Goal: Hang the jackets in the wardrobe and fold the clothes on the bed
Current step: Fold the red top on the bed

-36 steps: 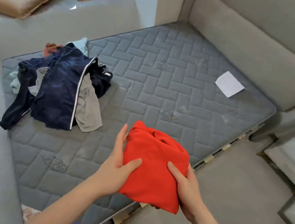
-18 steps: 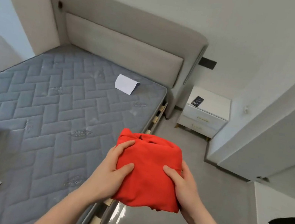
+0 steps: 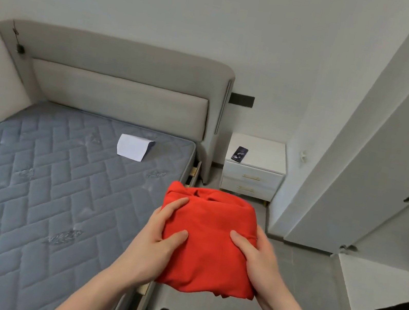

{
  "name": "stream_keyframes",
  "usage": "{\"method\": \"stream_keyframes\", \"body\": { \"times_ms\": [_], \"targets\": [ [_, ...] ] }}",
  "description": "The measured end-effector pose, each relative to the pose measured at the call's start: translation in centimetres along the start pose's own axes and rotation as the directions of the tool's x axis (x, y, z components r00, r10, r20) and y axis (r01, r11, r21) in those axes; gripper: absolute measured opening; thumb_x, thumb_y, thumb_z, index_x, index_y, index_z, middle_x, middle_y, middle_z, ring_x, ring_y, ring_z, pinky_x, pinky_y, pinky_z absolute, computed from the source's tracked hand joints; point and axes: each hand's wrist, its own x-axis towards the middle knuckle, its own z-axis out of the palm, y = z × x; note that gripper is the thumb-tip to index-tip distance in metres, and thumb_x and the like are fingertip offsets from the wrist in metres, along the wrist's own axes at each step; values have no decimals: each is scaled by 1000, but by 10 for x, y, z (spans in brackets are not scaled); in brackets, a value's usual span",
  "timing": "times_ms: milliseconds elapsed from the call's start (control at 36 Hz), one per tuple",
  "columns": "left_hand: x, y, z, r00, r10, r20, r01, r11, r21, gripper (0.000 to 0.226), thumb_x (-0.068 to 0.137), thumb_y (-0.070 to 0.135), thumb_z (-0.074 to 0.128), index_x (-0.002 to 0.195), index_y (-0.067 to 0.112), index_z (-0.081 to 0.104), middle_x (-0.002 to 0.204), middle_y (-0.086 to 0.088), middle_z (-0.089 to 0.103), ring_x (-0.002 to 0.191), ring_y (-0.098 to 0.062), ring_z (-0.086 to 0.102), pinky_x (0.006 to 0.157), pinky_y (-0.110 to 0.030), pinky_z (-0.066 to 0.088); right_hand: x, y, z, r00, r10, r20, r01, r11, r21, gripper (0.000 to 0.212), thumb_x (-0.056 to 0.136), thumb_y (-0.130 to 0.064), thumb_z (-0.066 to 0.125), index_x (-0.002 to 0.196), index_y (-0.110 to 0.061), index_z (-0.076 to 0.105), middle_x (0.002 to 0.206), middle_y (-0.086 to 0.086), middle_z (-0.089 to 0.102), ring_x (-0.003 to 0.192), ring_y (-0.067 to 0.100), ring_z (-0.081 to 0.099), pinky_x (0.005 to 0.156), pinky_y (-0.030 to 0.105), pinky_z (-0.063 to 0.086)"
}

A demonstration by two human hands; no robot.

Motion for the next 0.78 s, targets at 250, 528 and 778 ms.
{"method": "stream_keyframes", "body": {
  "times_ms": [250,528,778],
  "targets": [
    [143,25,19,988,69,138,-67,998,-18,61,97,17,64,132,64,48,144,30,45,126,17,45,106,-17,37,103,-44,-29,989,-49,-139,51,999,16,36,94,-22,70,128,-29,64,116,-10,75,106,10,72,85,25,56],
    [291,105,101,870,187,455,-192,981,-36,59,97,18,63,139,56,47,145,29,46,123,18,47,98,-6,38,162,-105,-113,896,-122,-428,172,982,82,37,95,-24,69,131,-29,63,121,-8,74,111,12,71,92,30,55],
    [368,185,240,721,307,621,-321,942,-93,59,96,17,64,139,54,48,149,26,43,132,12,42,111,-20,34,179,-153,-239,735,-160,-659,286,954,87,37,94,-21,70,129,-26,64,119,-3,75,109,17,72,92,34,56]
  ]
}}
